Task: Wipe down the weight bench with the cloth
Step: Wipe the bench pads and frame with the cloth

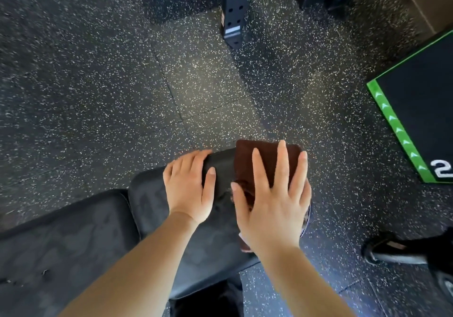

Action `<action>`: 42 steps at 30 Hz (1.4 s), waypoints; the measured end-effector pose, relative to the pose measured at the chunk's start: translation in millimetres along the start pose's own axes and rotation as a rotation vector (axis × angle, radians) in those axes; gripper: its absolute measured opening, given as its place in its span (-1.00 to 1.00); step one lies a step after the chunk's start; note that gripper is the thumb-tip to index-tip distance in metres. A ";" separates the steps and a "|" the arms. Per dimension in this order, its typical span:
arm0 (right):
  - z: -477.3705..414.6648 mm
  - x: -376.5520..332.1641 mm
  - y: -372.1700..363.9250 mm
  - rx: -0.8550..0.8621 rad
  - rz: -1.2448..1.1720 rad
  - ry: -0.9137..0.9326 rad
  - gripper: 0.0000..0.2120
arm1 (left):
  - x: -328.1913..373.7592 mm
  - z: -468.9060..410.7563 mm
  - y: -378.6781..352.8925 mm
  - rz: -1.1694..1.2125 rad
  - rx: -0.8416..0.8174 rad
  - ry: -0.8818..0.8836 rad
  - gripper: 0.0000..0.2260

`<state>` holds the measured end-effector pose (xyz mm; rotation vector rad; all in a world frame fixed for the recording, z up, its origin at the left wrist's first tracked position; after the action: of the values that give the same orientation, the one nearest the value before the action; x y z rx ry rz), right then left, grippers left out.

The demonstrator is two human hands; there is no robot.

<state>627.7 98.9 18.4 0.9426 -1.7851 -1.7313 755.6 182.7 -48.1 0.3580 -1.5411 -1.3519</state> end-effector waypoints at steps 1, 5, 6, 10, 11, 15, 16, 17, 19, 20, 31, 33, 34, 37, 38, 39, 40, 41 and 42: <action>-7.4 0.8 -2.8 -0.020 0.024 -0.001 -0.40 | -0.7 0.3 -0.3 0.002 0.002 -0.002 -0.61; -36.6 9.7 -7.2 -0.051 0.083 -0.005 -0.33 | -2.8 -0.2 -0.4 0.003 0.021 -0.009 -0.61; -40.7 10.9 -7.0 -0.049 0.086 -0.002 -0.34 | -2.7 0.0 -0.4 0.005 0.025 -0.011 -0.61; -30.9 15.0 -4.3 0.013 0.063 0.066 -0.49 | -1.9 1.1 -1.1 -0.006 0.008 -0.012 -0.61; -25.5 16.5 -2.9 0.034 0.051 0.085 -0.53 | -2.3 1.4 -1.0 -0.014 -0.005 -0.006 -0.60; -12.9 15.2 -0.6 0.106 0.007 0.133 -0.63 | -4.3 1.3 2.8 0.036 -0.121 -0.061 -0.55; -12.9 13.4 -0.2 0.124 -0.001 0.132 -0.65 | -7.1 2.5 4.8 0.047 -0.157 -0.097 -0.53; -14.6 10.6 -0.4 0.143 -0.009 0.134 -0.66 | -12.1 4.0 7.3 0.038 -0.173 -0.132 -0.52; -24.0 -2.3 -5.7 0.144 -0.019 0.179 -0.68 | -29.9 8.4 13.0 -0.007 -0.180 -0.163 -0.52; -31.6 -13.2 -11.1 0.119 -0.022 0.223 -0.68 | -41.1 11.2 14.8 -0.026 -0.186 -0.163 -0.52; -12.2 -99.3 -54.8 -0.037 -0.056 0.424 -0.67 | -151.8 30.3 46.0 -0.182 -0.277 -0.018 -0.42; -8.4 -95.3 -52.4 -0.042 -0.050 0.415 -0.60 | -167.8 33.8 52.1 -0.218 -0.274 -0.013 -0.43; -9.8 -95.7 -52.0 -0.035 -0.040 0.390 -0.60 | -175.1 34.3 54.5 -0.238 -0.270 -0.005 -0.43; -24.2 -108.2 -57.2 -0.034 -0.014 0.266 -0.68 | -201.0 36.3 56.5 -0.270 -0.256 0.066 -0.45; -31.0 -115.9 -61.4 -0.055 -0.019 0.248 -0.66 | -210.3 37.3 55.9 -0.270 -0.257 0.093 -0.46; -36.6 -125.6 -66.0 -0.077 -0.022 0.265 -0.66 | -219.4 38.9 54.7 -0.264 -0.262 0.116 -0.47; -39.8 -136.7 -71.6 -0.099 -0.026 0.310 -0.66 | -227.4 41.0 53.2 -0.257 -0.265 0.125 -0.49; -40.5 -147.9 -77.5 -0.115 -0.027 0.370 -0.65 | -233.2 42.5 51.5 -0.254 -0.258 0.115 -0.50; -39.8 -159.0 -83.3 -0.129 -0.024 0.428 -0.64 | -237.1 43.0 49.6 -0.256 -0.252 0.098 -0.51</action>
<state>772.8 195.0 -40.8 1.1777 -1.3762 -1.4969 844.7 402.6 -112.9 0.4679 -1.2571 -1.6817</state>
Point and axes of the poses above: each hand's wrist, its own z-axis away from the middle knuckle, its own y-axis out of the back of the hand, x = y × z, the point moved 5 cm from there along -z, towards the middle knuckle, and after that the axes turned 8 degrees about y, right-handed, at the moved point
